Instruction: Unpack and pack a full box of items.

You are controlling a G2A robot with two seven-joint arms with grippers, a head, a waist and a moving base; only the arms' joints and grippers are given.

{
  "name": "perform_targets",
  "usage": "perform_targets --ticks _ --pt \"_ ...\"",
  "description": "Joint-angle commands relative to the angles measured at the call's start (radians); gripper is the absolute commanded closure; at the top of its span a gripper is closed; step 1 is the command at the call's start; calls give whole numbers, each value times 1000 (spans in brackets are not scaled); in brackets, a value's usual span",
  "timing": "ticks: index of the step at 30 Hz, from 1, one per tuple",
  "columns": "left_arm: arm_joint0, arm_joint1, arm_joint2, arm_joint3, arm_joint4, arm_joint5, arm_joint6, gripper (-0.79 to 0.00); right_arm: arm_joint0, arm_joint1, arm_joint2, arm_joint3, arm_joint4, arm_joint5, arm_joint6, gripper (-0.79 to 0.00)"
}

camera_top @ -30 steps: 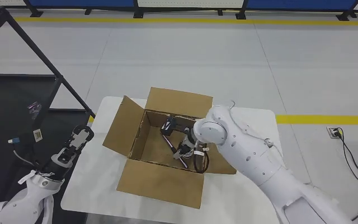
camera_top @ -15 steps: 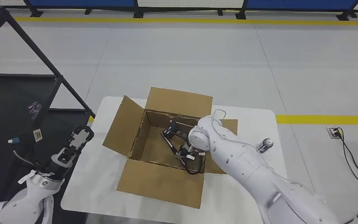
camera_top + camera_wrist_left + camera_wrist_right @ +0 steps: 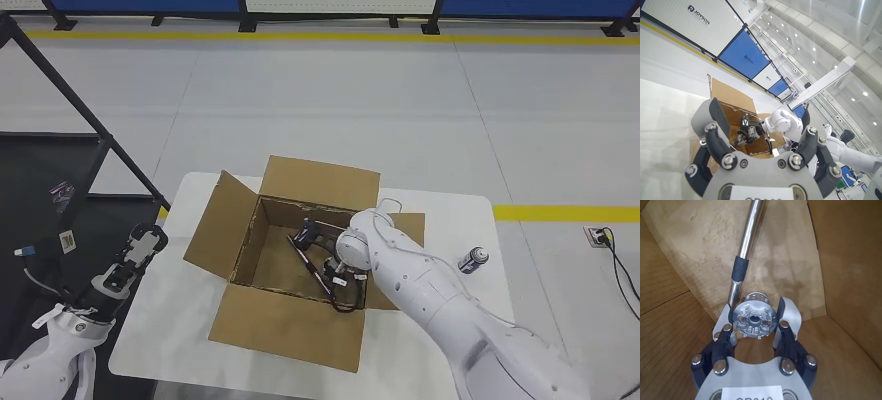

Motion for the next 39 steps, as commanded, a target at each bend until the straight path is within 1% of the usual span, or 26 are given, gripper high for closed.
perform_targets --ticks 1,5,9,11,14,16,18,20,24,26,29,32,34,36,39 --pt "0 0 0 0 0 0 0 -785 7 0 7 2 2 -11 0 0" --pt "0 0 0 0 0 0 0 -785 27 11 40 -14 30 -72 1 0" --pt "0 0 0 0 0 0 0 -785 43 40 91 -86 62 -134 28 0" --pt "0 0 0 0 0 0 0 -785 38 63 122 -138 78 -152 69 0" --pt "0 0 0 0 0 0 0 -785 11 107 183 -254 68 -130 99 0" --pt "0 0 0 0 0 0 0 -785 -27 143 235 -359 43 -100 116 0" --pt "0 0 0 0 0 0 0 -785 -84 184 304 -493 5 -55 141 0" --pt "0 0 0 0 0 0 0 -785 -162 227 390 -654 -46 -7 179 0" --pt "0 0 0 0 0 0 0 -785 -377 306 603 -1011 -150 78 271 0" --pt "0 0 0 0 0 0 0 -785 -486 334 713 -1151 -183 102 300 0" --pt "0 0 0 0 0 0 0 -785 -620 363 852 -1310 -217 128 319 0" --pt "0 0 0 0 0 0 0 -785 -729 382 981 -1412 -239 157 314 0" --pt "0 0 0 0 0 0 0 -785 -788 392 1057 -1442 -257 183 323 0" --pt "0 0 0 0 0 0 0 -785 -827 400 1119 -1438 -257 200 338 0" --pt "0 0 0 0 0 0 0 -785 -859 409 1181 -1377 -238 207 368 0"
